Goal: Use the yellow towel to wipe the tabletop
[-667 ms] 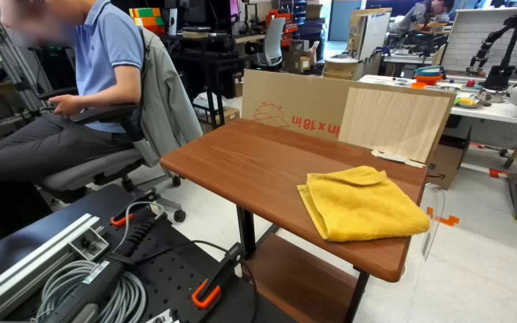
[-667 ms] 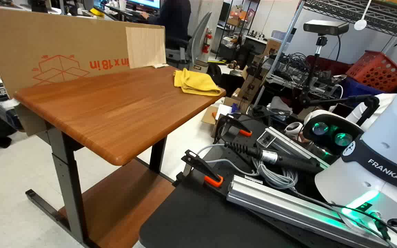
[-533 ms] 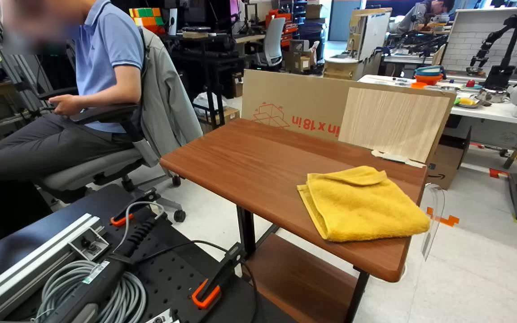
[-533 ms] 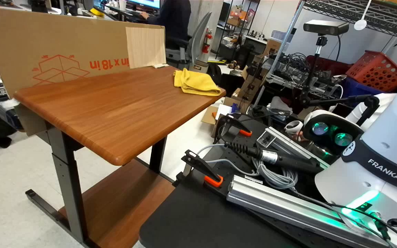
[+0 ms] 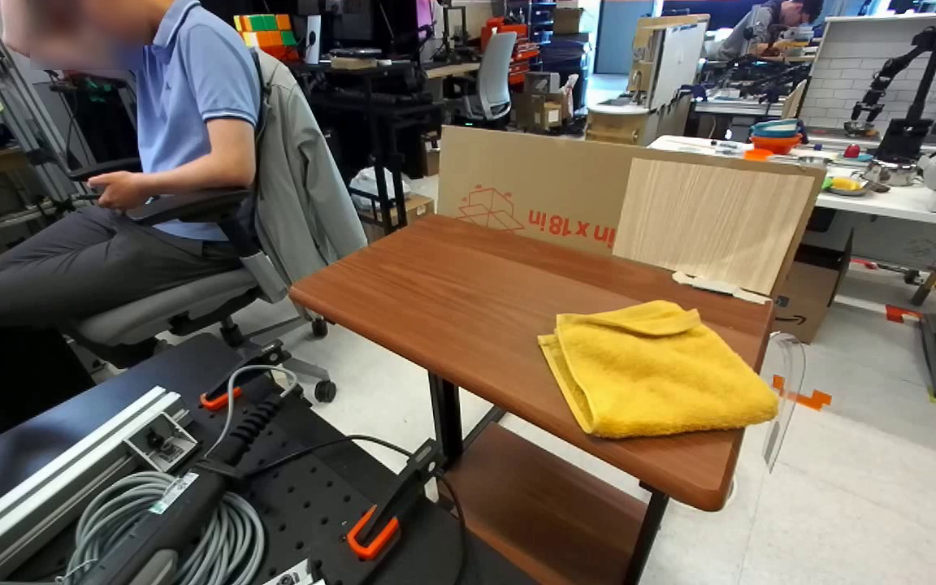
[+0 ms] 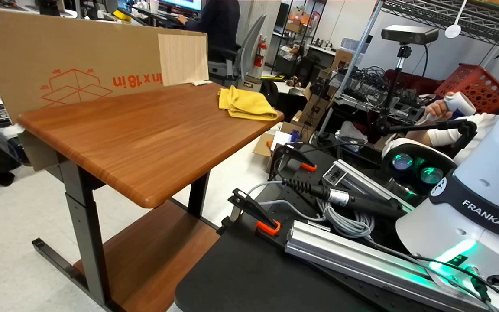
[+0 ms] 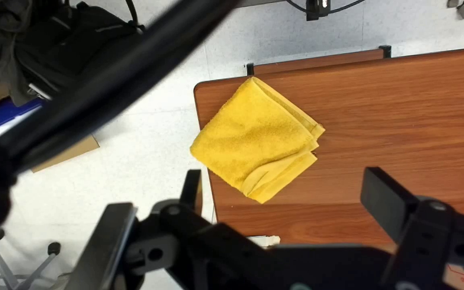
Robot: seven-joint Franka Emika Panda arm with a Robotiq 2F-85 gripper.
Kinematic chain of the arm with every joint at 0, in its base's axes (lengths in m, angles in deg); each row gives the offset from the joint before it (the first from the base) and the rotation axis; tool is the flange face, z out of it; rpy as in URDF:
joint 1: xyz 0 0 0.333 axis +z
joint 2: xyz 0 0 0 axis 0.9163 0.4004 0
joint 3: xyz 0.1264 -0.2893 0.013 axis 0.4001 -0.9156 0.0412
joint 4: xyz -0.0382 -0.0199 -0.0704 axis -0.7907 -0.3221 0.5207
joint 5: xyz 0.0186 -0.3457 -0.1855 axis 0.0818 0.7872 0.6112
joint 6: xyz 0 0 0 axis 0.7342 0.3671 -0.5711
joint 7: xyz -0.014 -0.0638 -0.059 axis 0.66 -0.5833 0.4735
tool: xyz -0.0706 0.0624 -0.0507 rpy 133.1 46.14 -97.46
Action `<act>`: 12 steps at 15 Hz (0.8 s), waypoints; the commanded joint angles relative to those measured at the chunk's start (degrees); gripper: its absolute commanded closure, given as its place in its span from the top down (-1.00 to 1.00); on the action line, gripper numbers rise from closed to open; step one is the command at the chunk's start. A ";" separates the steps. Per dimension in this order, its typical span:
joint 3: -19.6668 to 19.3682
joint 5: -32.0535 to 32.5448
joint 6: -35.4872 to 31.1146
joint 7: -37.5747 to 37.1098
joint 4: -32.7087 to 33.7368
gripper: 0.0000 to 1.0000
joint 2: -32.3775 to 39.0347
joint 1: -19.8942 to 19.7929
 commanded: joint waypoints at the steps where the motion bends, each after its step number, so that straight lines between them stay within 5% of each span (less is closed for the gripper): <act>1: -0.33 -1.56 0.92 0.13 0.73 1.00 -0.95 0.34; 5: -1.88 -8.53 9.39 -0.80 12.55 1.00 9.36 0.12; 12: -4.99 -23.49 4.42 -7.42 25.85 1.00 32.66 -4.72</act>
